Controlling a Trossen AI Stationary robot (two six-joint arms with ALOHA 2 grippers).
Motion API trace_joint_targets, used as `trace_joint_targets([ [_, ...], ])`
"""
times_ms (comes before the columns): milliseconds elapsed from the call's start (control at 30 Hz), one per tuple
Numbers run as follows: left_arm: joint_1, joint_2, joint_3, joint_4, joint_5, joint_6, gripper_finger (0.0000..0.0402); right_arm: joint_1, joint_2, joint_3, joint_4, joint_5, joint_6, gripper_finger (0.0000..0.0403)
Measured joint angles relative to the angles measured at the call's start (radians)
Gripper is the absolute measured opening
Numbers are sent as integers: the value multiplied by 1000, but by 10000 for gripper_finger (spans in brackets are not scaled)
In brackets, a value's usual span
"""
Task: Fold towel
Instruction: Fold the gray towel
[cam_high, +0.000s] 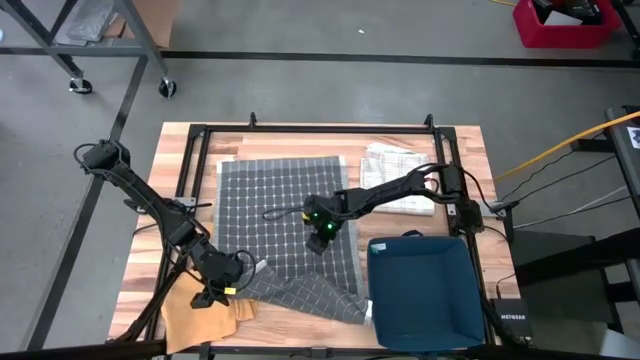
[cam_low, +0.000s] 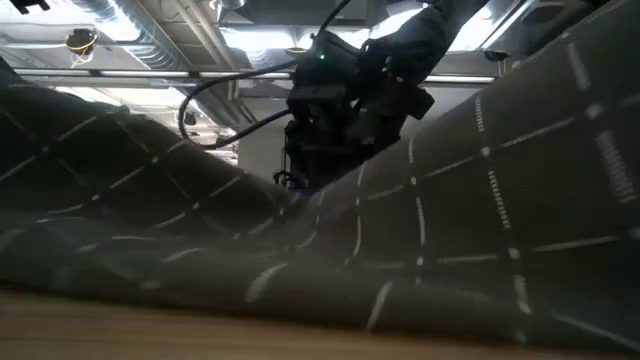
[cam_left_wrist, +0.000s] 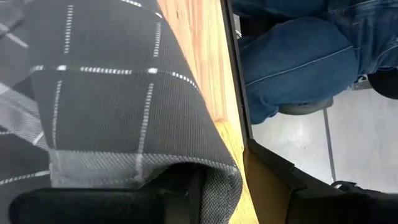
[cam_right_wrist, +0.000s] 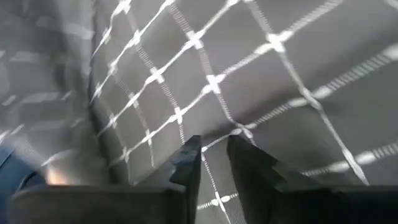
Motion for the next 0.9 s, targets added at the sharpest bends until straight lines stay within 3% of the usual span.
trace_joint_targets([
  [100, 0, 0, 0, -1, -1, 0, 95, -37, 5, 2, -2, 63, 0, 54],
  [300, 0, 0, 0, -23, -2, 13, 95, -113, 14, 2, -1, 68, 6, 6],
  [433, 0, 0, 0, -81, -11, 27, 95, -160, 16, 2, 0, 82, 7, 17],
  [567, 1, 0, 0, -149, -84, -21, 101, -200, 16, 1, 3, 144, 7, 30],
  [900, -1, 0, 0, -205, -151, -76, 174, -249, 16, 0, 4, 170, 7, 32],
])
